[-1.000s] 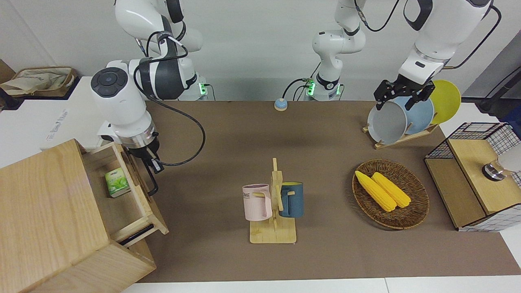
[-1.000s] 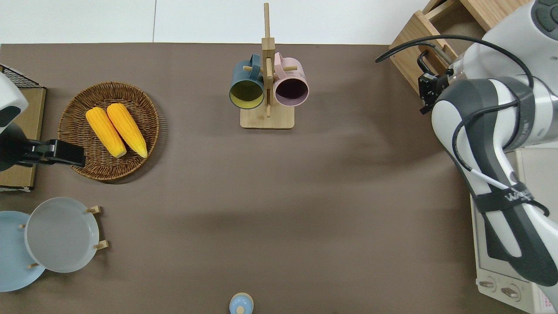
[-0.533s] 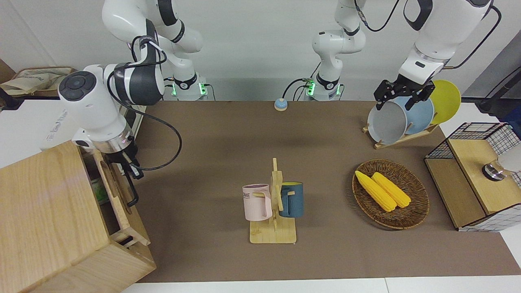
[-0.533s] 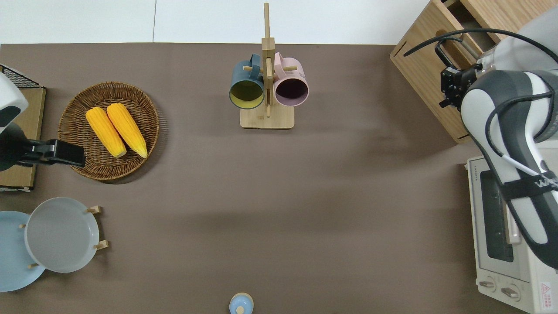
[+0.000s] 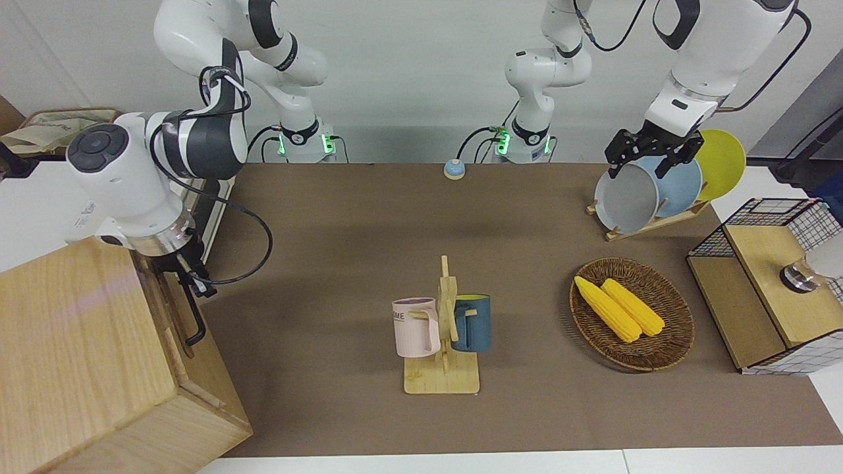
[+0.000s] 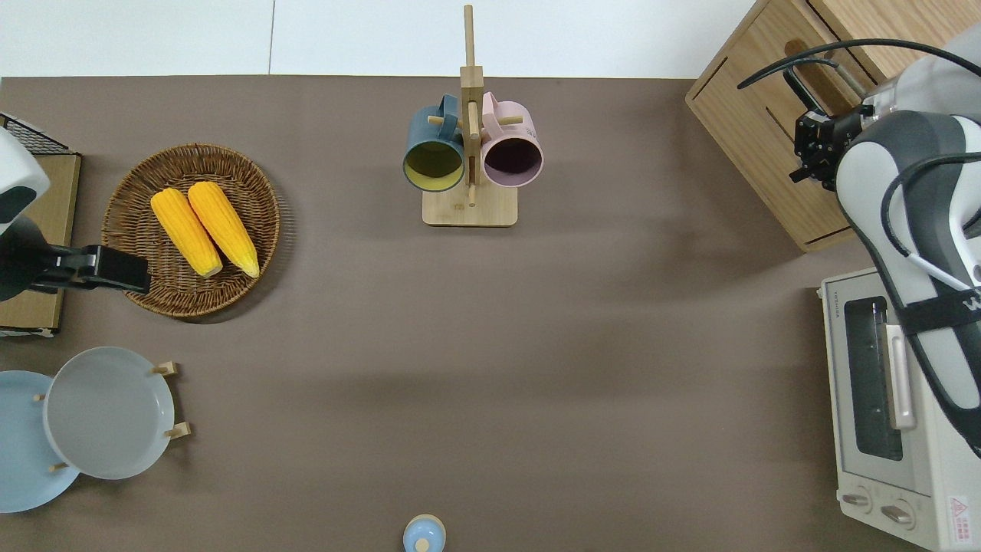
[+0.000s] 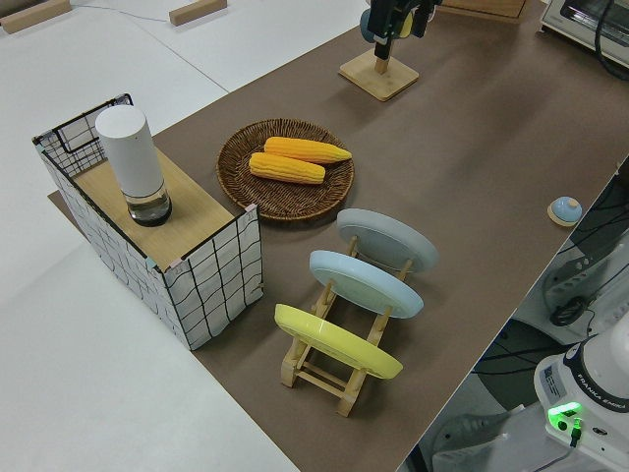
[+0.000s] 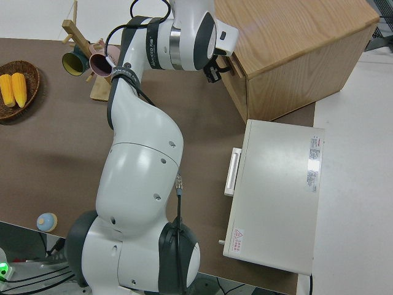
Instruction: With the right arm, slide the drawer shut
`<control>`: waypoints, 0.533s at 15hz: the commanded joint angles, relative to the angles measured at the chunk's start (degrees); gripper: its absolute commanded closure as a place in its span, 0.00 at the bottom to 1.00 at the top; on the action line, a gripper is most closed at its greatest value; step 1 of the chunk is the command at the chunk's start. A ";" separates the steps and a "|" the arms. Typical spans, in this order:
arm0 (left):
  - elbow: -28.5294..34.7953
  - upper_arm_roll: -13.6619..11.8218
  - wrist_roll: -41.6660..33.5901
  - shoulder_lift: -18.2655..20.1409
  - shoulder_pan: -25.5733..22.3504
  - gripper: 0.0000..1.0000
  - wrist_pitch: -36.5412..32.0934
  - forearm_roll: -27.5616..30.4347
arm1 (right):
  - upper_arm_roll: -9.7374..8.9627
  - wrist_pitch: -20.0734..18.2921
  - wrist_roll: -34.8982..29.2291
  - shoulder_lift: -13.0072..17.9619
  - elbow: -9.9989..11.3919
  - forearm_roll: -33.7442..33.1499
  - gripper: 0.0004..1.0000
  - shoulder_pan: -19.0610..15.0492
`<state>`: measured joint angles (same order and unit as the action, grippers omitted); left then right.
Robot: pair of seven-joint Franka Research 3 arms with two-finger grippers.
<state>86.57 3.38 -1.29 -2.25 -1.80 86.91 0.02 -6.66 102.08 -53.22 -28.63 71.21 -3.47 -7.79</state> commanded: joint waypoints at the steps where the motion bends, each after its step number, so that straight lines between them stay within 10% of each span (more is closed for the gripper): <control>1: -1.49 0.40 -0.56 -0.65 -0.31 0.01 -1.13 -0.98 | -0.89 1.28 1.98 -1.86 -2.31 -0.39 1.00 -1.79; 8: -1.49 0.40 -0.56 -0.65 -0.31 0.01 -1.13 -0.98 | -3.08 -1.26 3.90 0.15 -2.13 -0.74 1.00 0.15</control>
<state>86.57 3.38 -1.29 -2.25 -1.80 86.91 0.02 -7.40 102.10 -52.20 -28.77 70.46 -3.51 -7.79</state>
